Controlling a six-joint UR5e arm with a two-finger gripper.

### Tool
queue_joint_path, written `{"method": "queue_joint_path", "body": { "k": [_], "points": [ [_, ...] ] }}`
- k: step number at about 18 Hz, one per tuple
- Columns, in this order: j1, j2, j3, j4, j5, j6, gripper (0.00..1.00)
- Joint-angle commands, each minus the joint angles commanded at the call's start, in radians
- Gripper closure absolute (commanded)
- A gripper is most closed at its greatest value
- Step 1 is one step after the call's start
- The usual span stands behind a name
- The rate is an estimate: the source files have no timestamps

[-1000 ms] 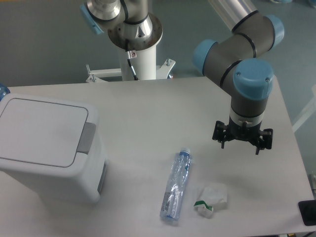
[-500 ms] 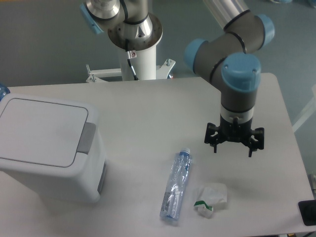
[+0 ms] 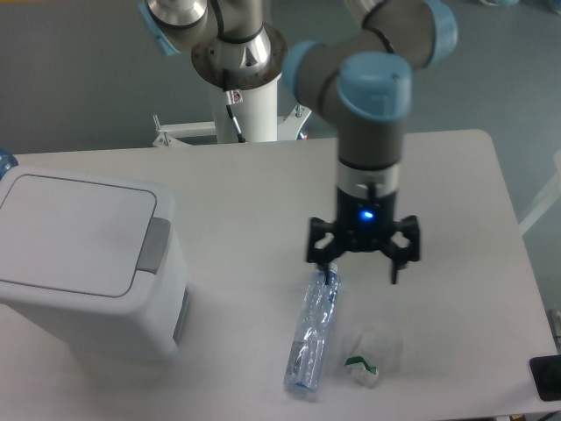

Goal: Open the trash can
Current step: 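Move the gripper over to the lid edge of the white trash can, then flip the trash can lid up with the gripper at its edge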

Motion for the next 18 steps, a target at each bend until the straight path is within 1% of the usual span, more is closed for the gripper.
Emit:
{"method": "queue_joint_path", "body": {
  "k": [4, 6, 8, 12, 14, 18],
  "points": [
    [-0.015, 0.040, -0.003, 0.000, -0.095, -0.072, 0.00],
    [-0.063, 0.048, 0.000, 0.000, -0.102, -0.115, 0.00],
    [-0.103, 0.075, -0.015, 0.002, -0.100, -0.122, 0.00],
    [-0.166, 0.078, -0.021, 0.000, -0.097, -0.122, 0.00],
    [-0.166, 0.078, -0.047, 0.002, -0.097, -0.115, 0.00],
    [-0.167, 0.080, -0.061, 0.003, -0.095, -0.112, 0.00]
  ]
}}
